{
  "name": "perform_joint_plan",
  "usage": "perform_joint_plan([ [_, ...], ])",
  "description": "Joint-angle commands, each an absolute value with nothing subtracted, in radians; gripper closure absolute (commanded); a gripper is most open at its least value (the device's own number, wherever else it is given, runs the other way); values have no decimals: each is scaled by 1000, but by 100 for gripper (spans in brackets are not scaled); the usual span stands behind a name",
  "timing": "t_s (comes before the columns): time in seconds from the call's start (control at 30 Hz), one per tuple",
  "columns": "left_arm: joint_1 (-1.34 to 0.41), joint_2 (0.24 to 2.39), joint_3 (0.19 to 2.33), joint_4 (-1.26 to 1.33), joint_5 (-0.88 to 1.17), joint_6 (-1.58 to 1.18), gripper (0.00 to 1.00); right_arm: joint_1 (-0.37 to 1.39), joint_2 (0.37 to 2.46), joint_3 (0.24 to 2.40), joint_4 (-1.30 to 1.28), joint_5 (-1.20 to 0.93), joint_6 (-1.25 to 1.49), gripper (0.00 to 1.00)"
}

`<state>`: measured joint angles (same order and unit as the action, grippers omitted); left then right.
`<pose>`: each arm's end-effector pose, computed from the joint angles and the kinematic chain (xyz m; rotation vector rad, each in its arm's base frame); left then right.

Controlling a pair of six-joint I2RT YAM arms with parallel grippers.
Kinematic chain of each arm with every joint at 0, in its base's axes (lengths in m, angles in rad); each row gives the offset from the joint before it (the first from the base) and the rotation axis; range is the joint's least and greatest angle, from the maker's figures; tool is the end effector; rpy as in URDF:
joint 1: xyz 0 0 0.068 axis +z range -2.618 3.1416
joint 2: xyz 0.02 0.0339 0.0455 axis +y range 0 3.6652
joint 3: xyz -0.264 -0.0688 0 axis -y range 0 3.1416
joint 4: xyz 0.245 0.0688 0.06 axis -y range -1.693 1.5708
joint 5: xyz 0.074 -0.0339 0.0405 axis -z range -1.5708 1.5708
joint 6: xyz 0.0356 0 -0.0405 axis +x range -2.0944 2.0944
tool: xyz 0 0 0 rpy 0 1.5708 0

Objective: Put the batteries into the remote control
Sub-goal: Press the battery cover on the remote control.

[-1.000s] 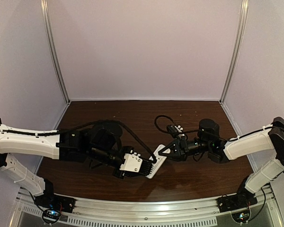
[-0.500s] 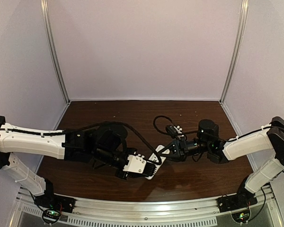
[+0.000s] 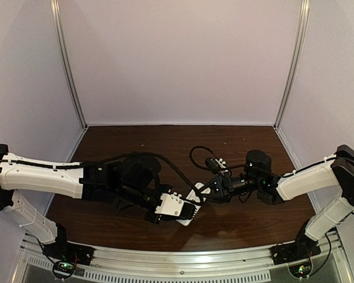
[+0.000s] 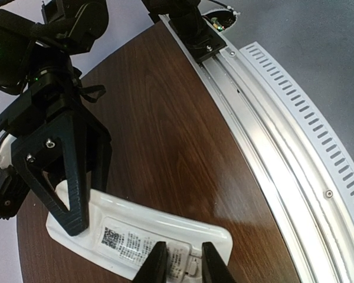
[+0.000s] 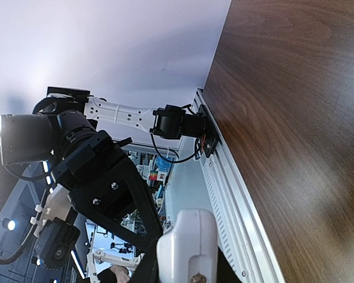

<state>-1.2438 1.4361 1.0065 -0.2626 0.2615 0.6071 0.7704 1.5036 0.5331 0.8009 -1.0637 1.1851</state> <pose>0.0927 -0.3019 0.2584 1.9307 1.2750 -0.6281 0.1794 0.2174 0.1932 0.5750 -2.2215 -2.1135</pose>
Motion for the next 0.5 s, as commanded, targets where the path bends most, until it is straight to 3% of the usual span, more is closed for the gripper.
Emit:
perform_joint_plan([
  [0.0,-1245,1463,1028,-259,217,583,79,788,1504,563,864,-1088,1195,100],
  [0.47,-1239,1460,991,-253,259,544,81,790,1463,571,898,-1094,1204,100],
])
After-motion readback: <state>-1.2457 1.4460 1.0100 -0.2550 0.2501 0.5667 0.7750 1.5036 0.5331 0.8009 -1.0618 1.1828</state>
